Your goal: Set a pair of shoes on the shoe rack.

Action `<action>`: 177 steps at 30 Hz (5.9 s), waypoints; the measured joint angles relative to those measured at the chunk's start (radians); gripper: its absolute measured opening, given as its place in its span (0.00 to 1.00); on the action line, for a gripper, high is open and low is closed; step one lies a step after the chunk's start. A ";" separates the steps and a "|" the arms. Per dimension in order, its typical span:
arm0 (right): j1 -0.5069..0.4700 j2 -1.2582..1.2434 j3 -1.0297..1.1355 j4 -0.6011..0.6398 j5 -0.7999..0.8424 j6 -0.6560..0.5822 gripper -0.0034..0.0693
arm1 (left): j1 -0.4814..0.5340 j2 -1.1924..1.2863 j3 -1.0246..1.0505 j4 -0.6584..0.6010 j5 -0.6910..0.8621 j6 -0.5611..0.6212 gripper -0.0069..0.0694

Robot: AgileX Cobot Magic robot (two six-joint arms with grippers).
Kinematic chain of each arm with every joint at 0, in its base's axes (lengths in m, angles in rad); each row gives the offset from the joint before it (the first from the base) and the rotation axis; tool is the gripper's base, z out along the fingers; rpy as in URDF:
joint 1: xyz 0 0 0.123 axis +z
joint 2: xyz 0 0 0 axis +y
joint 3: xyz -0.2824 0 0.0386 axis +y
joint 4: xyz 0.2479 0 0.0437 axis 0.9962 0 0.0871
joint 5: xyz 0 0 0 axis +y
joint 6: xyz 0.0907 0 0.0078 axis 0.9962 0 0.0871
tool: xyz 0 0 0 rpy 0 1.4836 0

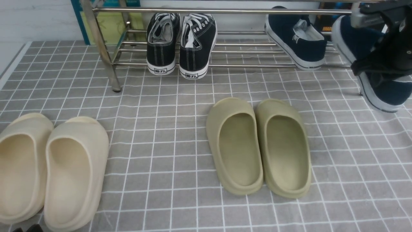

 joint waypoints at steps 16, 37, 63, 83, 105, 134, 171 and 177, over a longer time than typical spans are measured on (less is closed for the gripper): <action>0.000 0.127 -0.062 -0.068 -0.093 -0.006 0.09 | 0.000 0.000 0.000 0.000 0.000 0.000 0.40; -0.006 0.511 -0.618 0.153 -0.018 -0.289 0.09 | 0.000 0.000 0.000 0.000 0.000 0.000 0.40; -0.009 0.518 -0.657 0.066 -0.059 -0.316 0.30 | 0.000 0.000 0.000 0.000 0.000 -0.001 0.40; -0.010 0.138 -0.529 0.090 0.249 -0.176 0.24 | 0.000 0.000 0.000 0.000 0.000 -0.001 0.40; -0.010 -1.065 0.709 0.282 -0.273 -0.165 0.04 | 0.000 0.000 0.000 0.000 0.000 -0.001 0.40; -0.010 -1.216 0.889 0.316 -0.366 -0.176 0.04 | 0.000 0.000 0.000 0.000 0.000 -0.002 0.40; -0.149 -1.767 1.591 -0.008 -0.619 0.175 0.04 | 0.001 0.000 0.000 0.000 0.000 -0.002 0.40; -0.149 -1.767 1.591 -0.008 -0.617 0.175 0.05 | 0.001 0.000 0.000 0.000 0.000 -0.002 0.40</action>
